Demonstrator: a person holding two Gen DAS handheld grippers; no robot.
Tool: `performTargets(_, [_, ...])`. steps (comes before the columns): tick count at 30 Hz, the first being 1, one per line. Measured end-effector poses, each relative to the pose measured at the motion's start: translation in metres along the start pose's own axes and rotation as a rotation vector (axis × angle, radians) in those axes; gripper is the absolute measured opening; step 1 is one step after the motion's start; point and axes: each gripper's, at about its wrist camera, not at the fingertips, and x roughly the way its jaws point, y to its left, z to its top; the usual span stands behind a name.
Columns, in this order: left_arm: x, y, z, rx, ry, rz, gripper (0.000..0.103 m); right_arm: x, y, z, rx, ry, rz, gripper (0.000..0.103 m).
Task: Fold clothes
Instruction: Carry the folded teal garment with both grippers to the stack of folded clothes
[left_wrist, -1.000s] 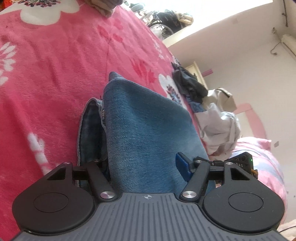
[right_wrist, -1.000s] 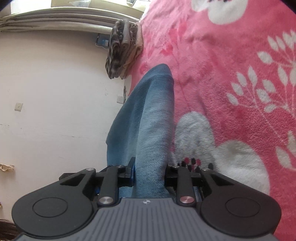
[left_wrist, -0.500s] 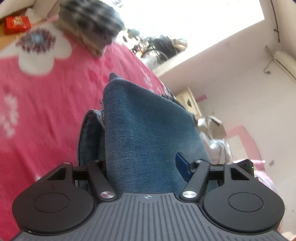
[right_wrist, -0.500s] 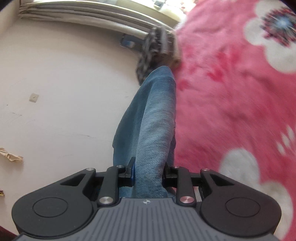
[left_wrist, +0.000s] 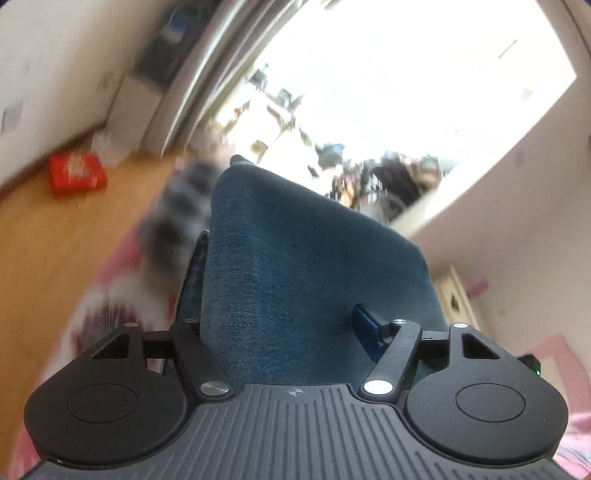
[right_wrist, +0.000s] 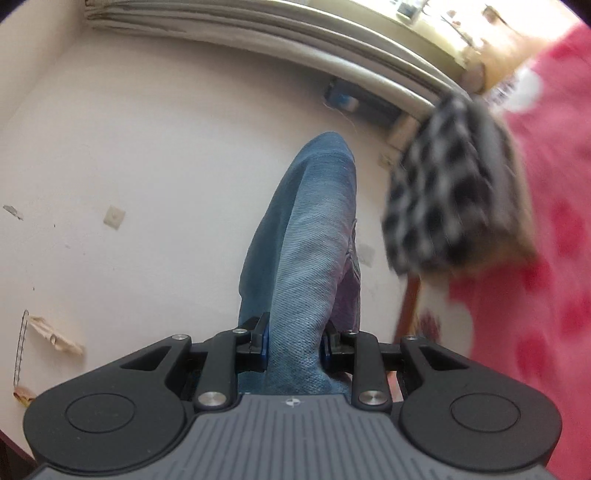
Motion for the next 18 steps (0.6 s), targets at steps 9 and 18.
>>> performTargets(9, [0.081, 0.029, 0.074, -0.036, -0.064, 0.0, 0.067, 0.065, -0.036, 0.075, 0.037, -0.084, 0.037, 0.029])
performTargets(18, [0.136, 0.059, 0.114, -0.05, -0.052, -0.004, 0.066, 0.104, -0.082, 0.112, 0.104, -0.147, 0.024, 0.029])
